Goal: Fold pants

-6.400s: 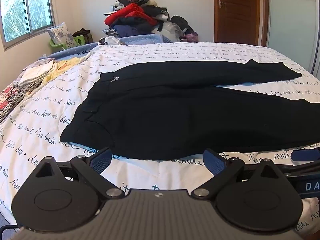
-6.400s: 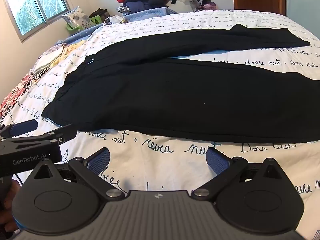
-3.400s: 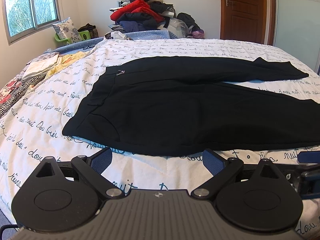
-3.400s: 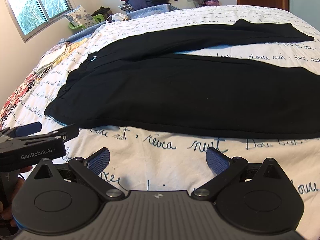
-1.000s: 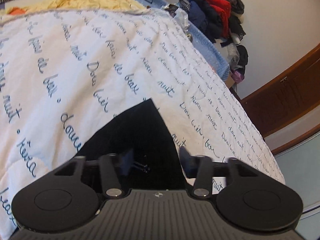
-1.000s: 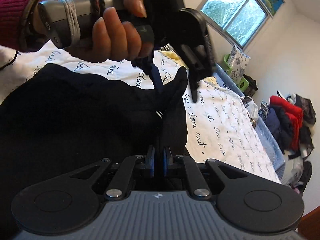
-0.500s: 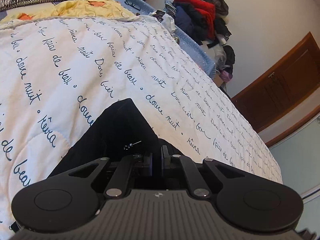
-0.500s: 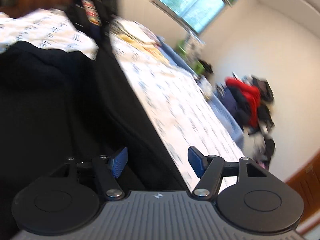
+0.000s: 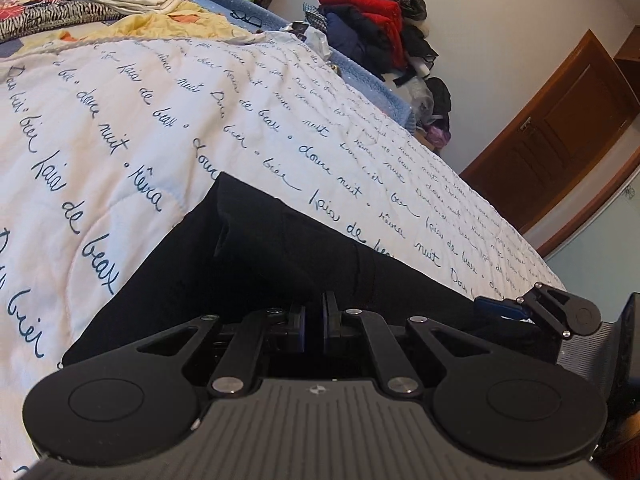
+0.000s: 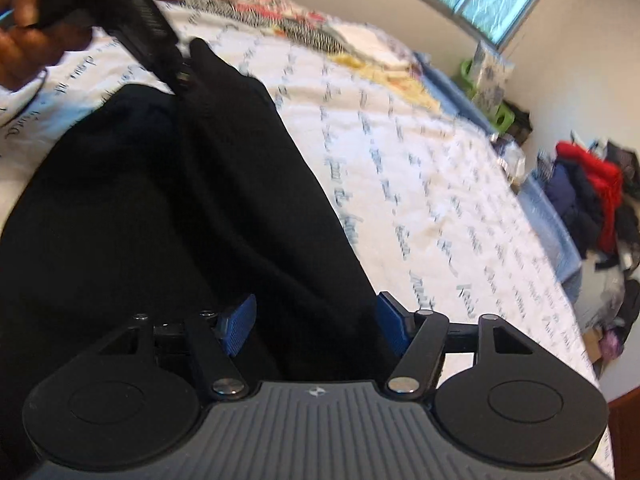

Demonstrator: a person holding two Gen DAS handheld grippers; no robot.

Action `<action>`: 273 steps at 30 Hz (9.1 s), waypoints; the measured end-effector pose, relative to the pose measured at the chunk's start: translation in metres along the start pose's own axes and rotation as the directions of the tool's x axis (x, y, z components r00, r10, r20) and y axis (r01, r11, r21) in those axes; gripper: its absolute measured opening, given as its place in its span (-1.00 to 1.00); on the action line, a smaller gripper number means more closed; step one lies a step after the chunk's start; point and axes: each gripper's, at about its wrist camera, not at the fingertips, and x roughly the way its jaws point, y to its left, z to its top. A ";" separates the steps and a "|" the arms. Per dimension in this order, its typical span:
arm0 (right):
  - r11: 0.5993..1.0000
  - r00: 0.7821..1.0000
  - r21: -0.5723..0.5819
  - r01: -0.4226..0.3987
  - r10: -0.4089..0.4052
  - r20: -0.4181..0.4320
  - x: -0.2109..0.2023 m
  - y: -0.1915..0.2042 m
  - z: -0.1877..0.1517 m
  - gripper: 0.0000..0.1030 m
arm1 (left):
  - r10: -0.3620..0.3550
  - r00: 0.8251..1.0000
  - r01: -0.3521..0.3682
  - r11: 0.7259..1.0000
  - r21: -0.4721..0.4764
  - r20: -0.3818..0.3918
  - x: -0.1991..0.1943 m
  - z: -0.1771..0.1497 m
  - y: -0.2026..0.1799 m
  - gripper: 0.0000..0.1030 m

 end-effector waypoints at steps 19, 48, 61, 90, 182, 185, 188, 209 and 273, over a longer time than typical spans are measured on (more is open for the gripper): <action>0.989 0.987 -0.007 0.151 -0.151 -0.052 -0.032 0.056 -0.022 -0.80 | -0.002 0.998 0.007 0.998 -0.060 0.068 0.021 0.029 0.001 -0.74; 0.972 0.997 0.225 0.067 -0.075 0.030 -0.038 0.047 -0.033 -0.92 | 0.021 0.997 -0.014 0.997 -0.081 0.080 0.033 0.044 0.008 -0.73; 0.902 0.981 0.399 -0.164 0.108 0.159 -0.088 0.073 -0.045 -0.92 | -0.053 0.999 0.053 0.997 -0.061 0.004 -0.031 0.015 0.036 -0.73; 0.984 0.992 0.127 0.126 -0.123 -0.029 -0.094 0.134 -0.056 -0.33 | -0.039 0.998 0.034 0.996 -0.086 -0.049 -0.048 -0.002 0.046 -0.72; -0.225 0.637 0.725 0.651 -0.358 -0.683 -0.072 -0.198 -0.286 0.20 | -0.206 0.872 0.483 0.507 0.713 -0.444 0.051 -0.188 -0.208 -0.05; -0.173 0.633 0.724 0.668 -0.381 -0.674 -0.072 -0.202 -0.289 0.09 | -0.210 0.872 0.484 0.508 0.713 -0.442 0.052 -0.188 -0.210 -0.05; -0.178 0.680 0.782 0.597 -0.405 -0.611 -0.086 -0.201 -0.294 -0.58 | -0.215 0.874 0.481 0.509 0.713 -0.436 0.054 -0.189 -0.212 -0.06; -0.418 0.670 0.877 0.236 -0.584 -0.458 -0.269 -0.041 -0.385 -0.85 | -0.210 0.908 0.420 0.454 0.786 -0.363 0.056 -0.207 -0.222 -0.71; -0.267 0.560 0.746 0.610 -0.521 -0.644 -0.316 0.084 -0.360 -0.90 | -0.362 0.861 0.456 0.238 0.858 -0.357 0.002 -0.231 -0.211 -0.73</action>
